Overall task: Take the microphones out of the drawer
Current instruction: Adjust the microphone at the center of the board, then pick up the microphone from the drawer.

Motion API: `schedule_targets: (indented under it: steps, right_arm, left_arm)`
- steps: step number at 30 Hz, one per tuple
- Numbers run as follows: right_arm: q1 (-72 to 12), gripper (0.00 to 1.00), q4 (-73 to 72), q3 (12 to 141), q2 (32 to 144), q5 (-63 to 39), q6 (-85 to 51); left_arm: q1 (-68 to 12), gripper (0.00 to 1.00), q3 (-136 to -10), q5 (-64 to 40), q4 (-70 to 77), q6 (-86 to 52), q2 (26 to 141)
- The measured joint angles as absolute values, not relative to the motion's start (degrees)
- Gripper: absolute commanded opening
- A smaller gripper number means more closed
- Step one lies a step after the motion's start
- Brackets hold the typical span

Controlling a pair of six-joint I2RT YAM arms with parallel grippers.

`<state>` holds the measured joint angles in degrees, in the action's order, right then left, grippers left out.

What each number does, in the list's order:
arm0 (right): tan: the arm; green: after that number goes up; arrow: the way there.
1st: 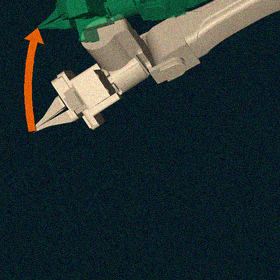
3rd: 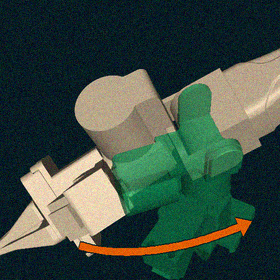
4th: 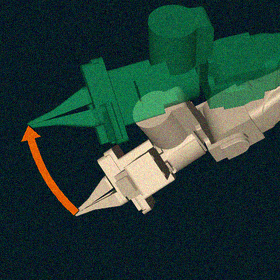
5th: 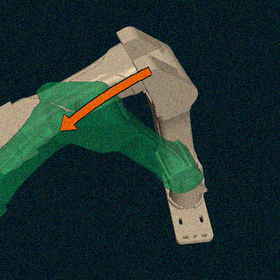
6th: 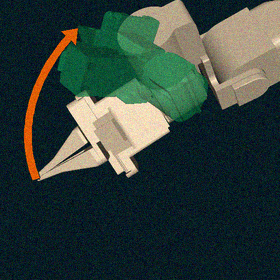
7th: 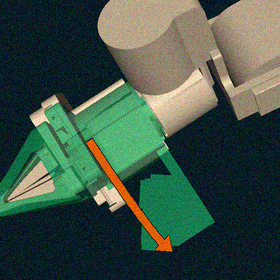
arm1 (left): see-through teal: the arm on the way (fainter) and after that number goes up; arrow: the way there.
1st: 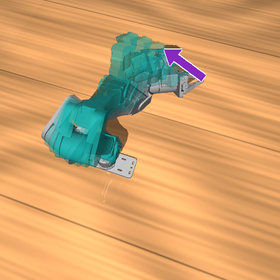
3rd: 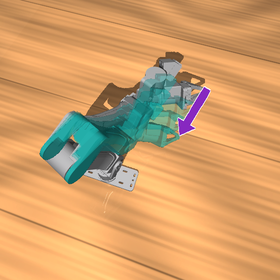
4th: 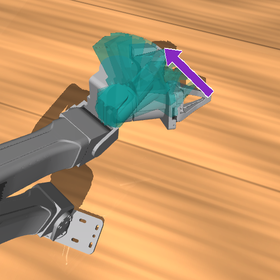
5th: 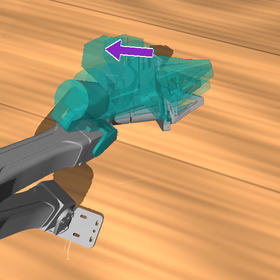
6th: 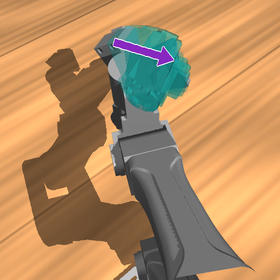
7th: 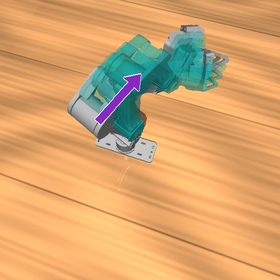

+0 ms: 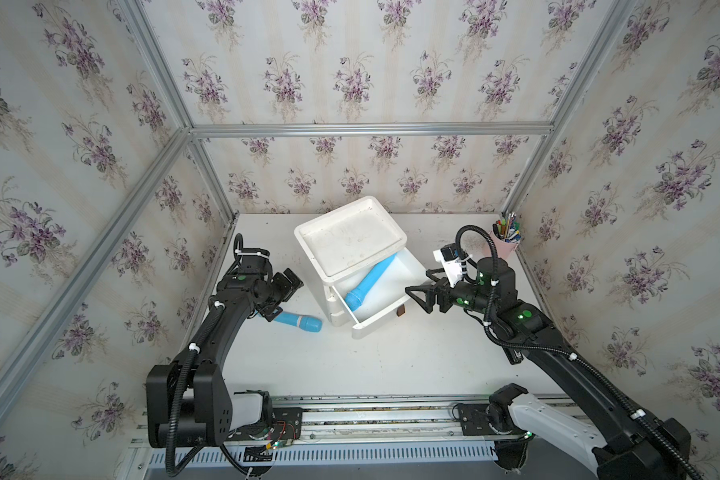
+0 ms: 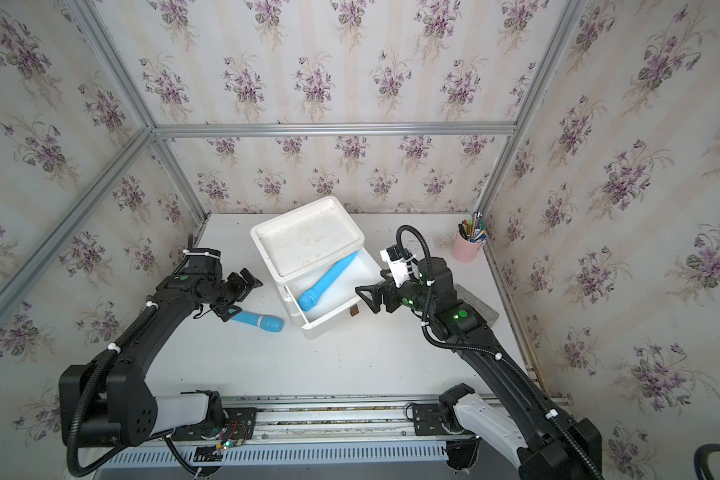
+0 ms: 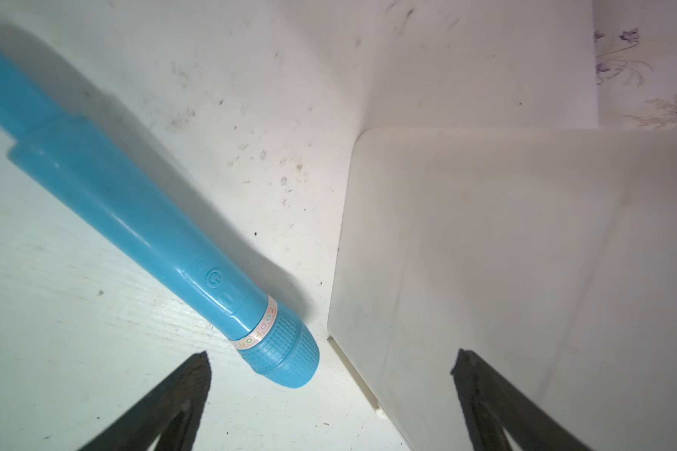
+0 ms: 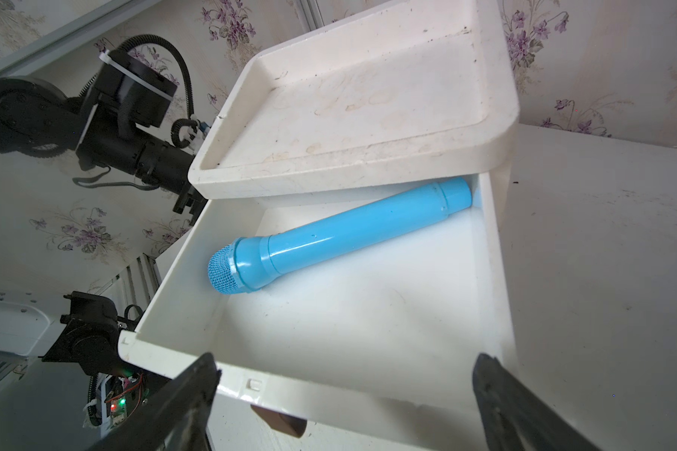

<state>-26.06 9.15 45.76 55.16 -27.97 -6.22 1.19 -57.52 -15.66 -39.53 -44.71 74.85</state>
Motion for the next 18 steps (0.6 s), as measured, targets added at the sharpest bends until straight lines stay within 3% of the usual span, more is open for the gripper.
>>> schedule_targets:
  steps: [11,18]
  right_arm:
    - [-24.29,1.00,11.14,48.93,56.36,-28.01,-6.24]
    - [-22.33,1.00,12.05,50.37,56.75,-27.94,-6.50]
  left_arm:
    - [1.19,0.99,-83.66,-12.01,-53.04,-25.82,73.91]
    - [-1.08,0.99,-97.19,-18.20,-61.76,-14.79,77.01]
